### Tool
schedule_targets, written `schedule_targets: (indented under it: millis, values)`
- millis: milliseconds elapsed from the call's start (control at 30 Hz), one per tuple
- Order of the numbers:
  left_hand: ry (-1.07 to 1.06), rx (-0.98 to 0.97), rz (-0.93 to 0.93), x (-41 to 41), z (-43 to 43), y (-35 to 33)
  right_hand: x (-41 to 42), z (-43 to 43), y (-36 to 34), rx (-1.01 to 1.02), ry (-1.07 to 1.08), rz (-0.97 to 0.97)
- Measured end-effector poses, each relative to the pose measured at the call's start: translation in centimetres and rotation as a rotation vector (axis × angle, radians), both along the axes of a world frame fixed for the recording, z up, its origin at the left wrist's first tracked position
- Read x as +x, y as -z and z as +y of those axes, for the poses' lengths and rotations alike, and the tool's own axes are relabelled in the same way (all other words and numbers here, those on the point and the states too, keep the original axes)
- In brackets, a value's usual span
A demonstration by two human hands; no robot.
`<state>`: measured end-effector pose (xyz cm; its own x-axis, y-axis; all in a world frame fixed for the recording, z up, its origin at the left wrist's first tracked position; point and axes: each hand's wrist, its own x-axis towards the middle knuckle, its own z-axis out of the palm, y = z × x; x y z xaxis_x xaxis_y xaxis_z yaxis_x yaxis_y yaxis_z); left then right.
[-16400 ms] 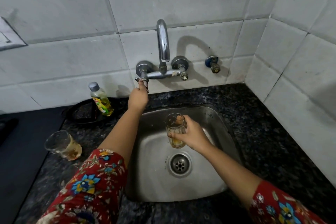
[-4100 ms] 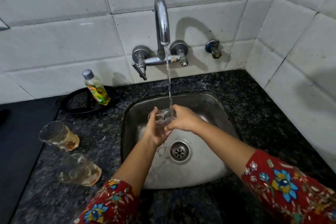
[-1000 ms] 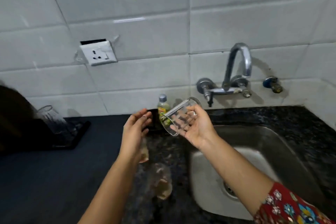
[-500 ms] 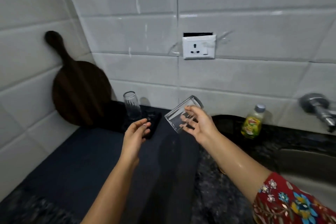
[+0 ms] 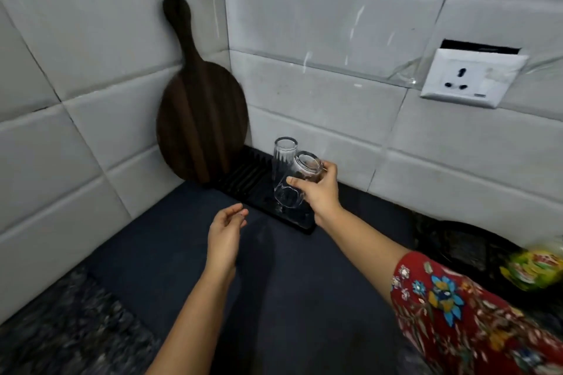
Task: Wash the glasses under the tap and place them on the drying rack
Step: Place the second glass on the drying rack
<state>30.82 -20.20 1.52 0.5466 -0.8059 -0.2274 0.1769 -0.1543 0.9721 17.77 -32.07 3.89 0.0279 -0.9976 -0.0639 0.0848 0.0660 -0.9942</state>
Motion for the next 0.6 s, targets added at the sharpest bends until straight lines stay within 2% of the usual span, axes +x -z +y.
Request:
schedule_targets:
  millis: [200,600]
  values:
    - [-0.039,0.016,0.002,1.7,-1.2,1.9,4.0,-2.8,2.2,-0.175,-0.064,0.138]
    - [-0.069,0.014,0.012,2.1,-2.3,3.5,6.5,-4.1,5.7,-0.209,-0.024,0.301]
